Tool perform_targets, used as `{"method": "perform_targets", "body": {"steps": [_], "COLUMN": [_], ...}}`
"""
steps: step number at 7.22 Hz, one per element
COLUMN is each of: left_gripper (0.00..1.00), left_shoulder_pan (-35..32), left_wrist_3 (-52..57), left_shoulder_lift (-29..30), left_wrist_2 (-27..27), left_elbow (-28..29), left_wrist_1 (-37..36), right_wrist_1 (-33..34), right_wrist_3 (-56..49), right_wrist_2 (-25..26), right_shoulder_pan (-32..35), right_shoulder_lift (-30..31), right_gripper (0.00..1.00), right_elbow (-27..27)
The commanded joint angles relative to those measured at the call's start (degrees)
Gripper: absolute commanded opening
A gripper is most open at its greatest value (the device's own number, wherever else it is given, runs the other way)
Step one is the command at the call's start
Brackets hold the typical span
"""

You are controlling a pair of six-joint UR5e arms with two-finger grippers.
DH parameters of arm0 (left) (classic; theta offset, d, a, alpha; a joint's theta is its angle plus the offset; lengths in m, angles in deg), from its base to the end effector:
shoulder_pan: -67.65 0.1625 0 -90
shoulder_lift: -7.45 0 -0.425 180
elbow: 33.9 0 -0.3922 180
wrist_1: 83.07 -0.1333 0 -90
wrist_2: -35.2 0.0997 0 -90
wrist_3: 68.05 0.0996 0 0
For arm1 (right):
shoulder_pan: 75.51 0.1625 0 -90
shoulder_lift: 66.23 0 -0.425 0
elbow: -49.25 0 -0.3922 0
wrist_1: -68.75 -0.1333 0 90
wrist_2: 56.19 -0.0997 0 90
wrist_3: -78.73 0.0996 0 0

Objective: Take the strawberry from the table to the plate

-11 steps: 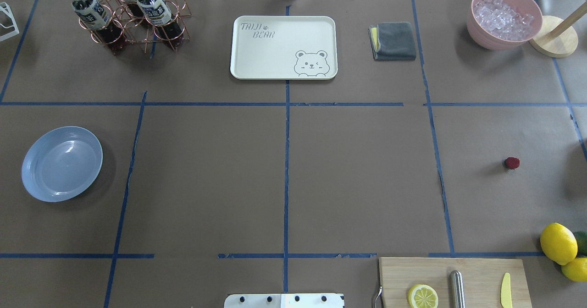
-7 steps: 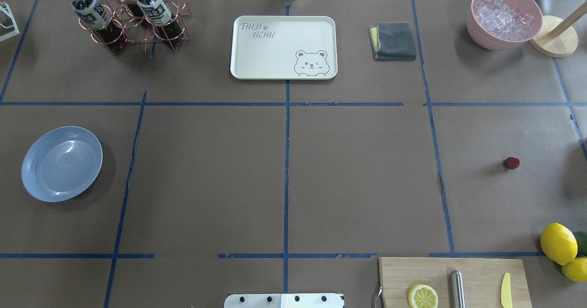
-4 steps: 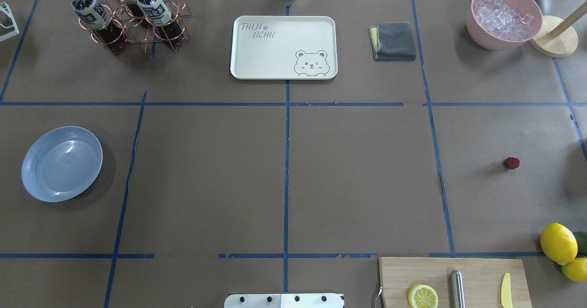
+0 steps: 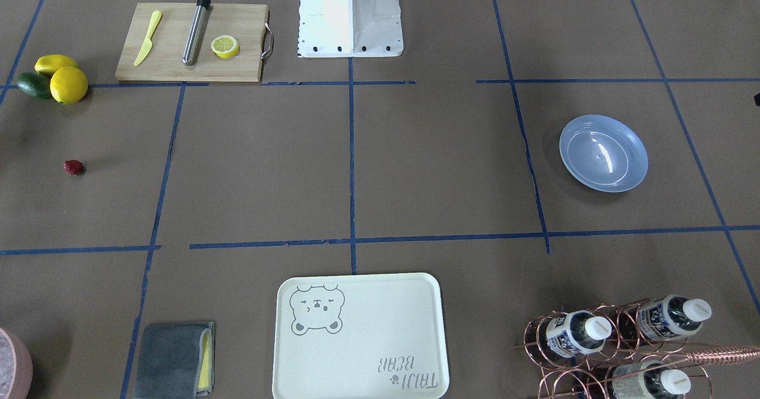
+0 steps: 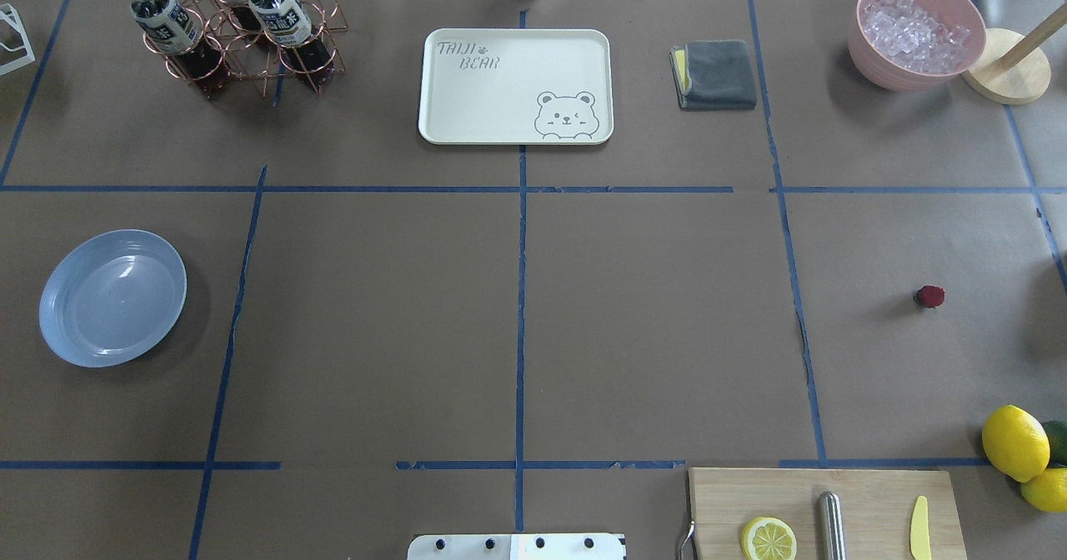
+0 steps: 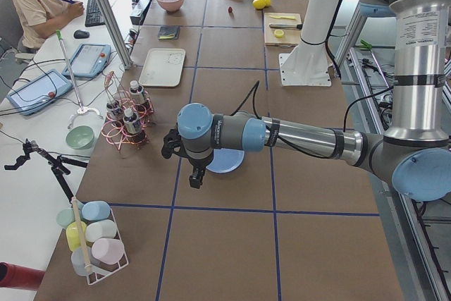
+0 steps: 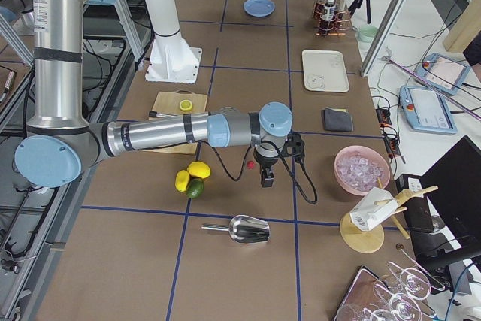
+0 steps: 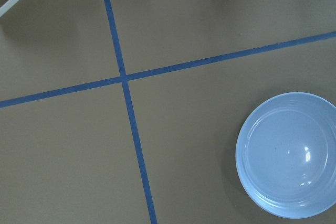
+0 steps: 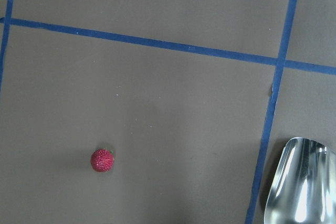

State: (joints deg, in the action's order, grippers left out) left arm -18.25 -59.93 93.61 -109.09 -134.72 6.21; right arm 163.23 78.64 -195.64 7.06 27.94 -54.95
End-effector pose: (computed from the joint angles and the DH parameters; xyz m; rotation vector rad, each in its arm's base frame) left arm -0.0190 -0.4688 0.5858 0.1345 0.9450 0.2486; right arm -0.0025 -0.4644 0.5729 0.0354 -0.8674 -0.1647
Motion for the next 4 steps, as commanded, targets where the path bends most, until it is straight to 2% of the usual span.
{"method": "perform_targets", "body": {"steps": [1,2,4], "left_gripper": [1.0,1.0,1.0], "left_shoulder_pan": [10.1,13.18,18.64], "left_wrist_3": [-5.17,-7.22,-20.08], "left_shoulder_lift": [0.14,0.06,0.41], "left_wrist_2": [-1.09,-0.22,7.84], "left_elbow": [3.86,6.14,9.14], "left_wrist_1": [11.49,17.62,25.9], "right_wrist_1": [0.01,0.01,0.01], "right_wrist_3": [0.01,-0.08,-0.08], "right_wrist_2": [-0.13,-0.56,-0.57], "right_shoulder_pan": [-0.39,-0.57,-1.18], "right_shoulder_lift": [0.31,0.31,0.31], "right_gripper": [1.0,1.0,1.0], "right_elbow": [-0.21,-0.13,-0.13]}}
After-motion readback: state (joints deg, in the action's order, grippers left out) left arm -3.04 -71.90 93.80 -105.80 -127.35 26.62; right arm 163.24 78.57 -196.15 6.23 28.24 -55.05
